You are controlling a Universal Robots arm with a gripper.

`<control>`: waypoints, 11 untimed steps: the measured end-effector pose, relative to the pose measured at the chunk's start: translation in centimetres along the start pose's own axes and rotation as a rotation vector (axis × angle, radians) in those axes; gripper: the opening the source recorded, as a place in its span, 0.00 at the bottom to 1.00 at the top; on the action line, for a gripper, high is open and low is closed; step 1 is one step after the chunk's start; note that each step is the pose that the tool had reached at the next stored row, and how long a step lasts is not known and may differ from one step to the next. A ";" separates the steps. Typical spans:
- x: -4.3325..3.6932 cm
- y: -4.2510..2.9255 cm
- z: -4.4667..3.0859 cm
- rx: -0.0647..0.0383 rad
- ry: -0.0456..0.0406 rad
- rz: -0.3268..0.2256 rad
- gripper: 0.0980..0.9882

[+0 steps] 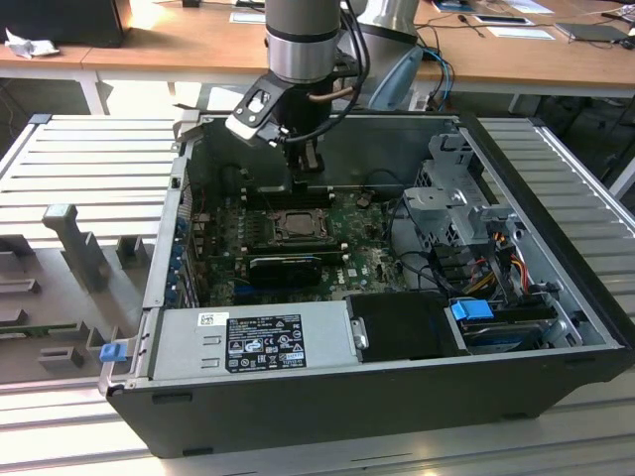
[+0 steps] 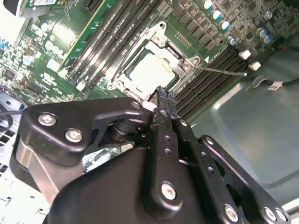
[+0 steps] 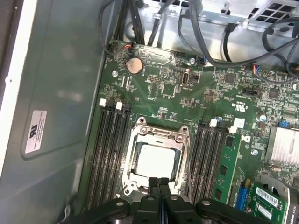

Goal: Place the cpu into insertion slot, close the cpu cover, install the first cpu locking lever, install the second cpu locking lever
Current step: 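Install the first cpu locking lever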

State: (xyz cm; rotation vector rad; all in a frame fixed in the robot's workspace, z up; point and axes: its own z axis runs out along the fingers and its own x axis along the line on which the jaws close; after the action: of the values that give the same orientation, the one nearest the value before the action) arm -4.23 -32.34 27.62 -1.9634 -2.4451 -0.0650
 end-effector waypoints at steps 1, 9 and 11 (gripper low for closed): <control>0.00 0.00 0.00 0.000 0.0004 -0.014 0.01; 0.00 0.00 0.01 0.005 0.0035 -0.169 0.01; 0.00 0.00 0.01 0.006 0.0039 -0.184 0.01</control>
State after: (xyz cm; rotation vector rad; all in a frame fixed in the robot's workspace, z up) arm -4.23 -32.34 27.61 -1.7291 -2.6128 -0.0621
